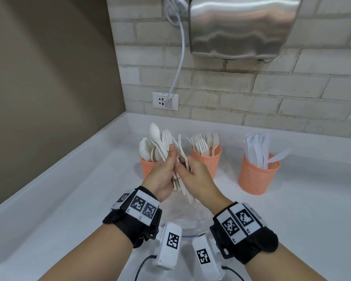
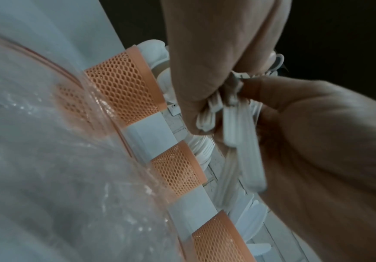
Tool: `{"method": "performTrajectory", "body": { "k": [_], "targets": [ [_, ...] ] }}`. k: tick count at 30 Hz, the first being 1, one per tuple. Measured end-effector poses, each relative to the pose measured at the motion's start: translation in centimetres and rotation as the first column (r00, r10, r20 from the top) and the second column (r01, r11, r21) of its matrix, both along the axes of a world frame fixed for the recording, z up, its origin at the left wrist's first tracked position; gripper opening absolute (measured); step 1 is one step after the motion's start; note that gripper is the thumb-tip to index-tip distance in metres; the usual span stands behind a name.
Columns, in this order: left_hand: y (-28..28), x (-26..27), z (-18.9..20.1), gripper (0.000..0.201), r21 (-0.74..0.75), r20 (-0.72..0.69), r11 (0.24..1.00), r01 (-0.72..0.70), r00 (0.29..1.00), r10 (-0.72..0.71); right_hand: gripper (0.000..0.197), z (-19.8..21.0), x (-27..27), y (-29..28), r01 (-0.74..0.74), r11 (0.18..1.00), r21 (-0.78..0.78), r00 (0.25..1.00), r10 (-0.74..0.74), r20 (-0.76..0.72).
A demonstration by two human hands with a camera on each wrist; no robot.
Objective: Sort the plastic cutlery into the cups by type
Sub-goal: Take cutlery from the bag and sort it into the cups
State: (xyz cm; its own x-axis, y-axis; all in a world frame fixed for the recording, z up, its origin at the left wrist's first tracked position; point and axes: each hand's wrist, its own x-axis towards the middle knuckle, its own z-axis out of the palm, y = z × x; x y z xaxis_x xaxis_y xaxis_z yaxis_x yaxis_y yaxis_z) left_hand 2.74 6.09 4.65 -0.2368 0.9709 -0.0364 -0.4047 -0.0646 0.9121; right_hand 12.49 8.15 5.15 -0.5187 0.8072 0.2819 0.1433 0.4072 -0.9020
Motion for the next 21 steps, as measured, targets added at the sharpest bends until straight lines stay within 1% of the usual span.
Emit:
{"method": "performTrajectory", "body": {
  "k": [1, 5, 7, 8, 10, 14, 15, 18, 20, 21],
  "targets": [
    [-0.1, -0.1, -0.1, 0.043, 0.000, 0.006, 1.000, 0.009, 1.000, -0.009, 0.013, 0.1, 0.0, 0.2, -0.024, 0.998, -0.056, 1.000, 0.023, -0.018],
    [-0.4, -0.5, 0.0, 0.035, 0.006, -0.028, 0.998, 0.067, 0.997, -0.067, 0.029, 0.0, 0.3, 0.9, -0.077, 0.969, -0.234, 0.995, 0.061, -0.075],
    [-0.5, -0.7, 0.3, 0.031, 0.013, -0.044, 0.997, 0.082, 0.996, -0.081, 0.036, 0.0, 0.6, 1.2, -0.096, 0.955, -0.281, 0.992, 0.067, -0.111],
    [-0.6, -0.7, 0.4, 0.028, 0.015, -0.046, 0.996, 0.084, 0.995, -0.083, 0.035, -0.1, 0.7, 1.4, -0.098, 0.952, -0.290, 0.990, 0.062, -0.129],
    [-0.6, -0.9, 0.5, 0.025, 0.028, -0.037, 0.996, 0.086, 0.996, -0.085, 0.030, -0.3, 1.1, 1.7, -0.101, 0.957, -0.272, 0.987, 0.062, -0.147],
    [-0.6, -0.8, 0.7, 0.024, 0.051, -0.019, 0.996, 0.074, 0.997, -0.073, 0.012, -0.1, 1.3, 1.6, -0.131, 0.968, -0.213, 0.981, 0.096, -0.167],
    [-0.5, -0.8, 0.7, 0.024, 0.051, -0.026, 0.996, 0.075, 0.997, -0.074, 0.011, -0.1, 1.3, 1.5, -0.146, 0.969, -0.200, 0.980, 0.115, -0.160],
    [-0.6, -0.7, 0.7, 0.029, 0.023, -0.083, 0.996, 0.086, 0.993, -0.084, 0.020, 0.3, 1.4, 1.3, -0.185, 0.970, -0.159, 0.981, 0.172, -0.092],
    [-0.6, -0.7, 0.6, 0.031, 0.014, -0.097, 0.997, 0.075, 0.993, -0.073, 0.020, 0.5, 1.3, 1.3, -0.157, 0.975, -0.156, 0.987, 0.149, -0.061],
    [-0.6, -0.8, 0.6, 0.032, 0.016, -0.096, 0.997, 0.071, 0.993, -0.069, 0.021, 0.6, 1.3, 1.4, -0.134, 0.976, -0.171, 0.990, 0.123, -0.074]
  ]
}}
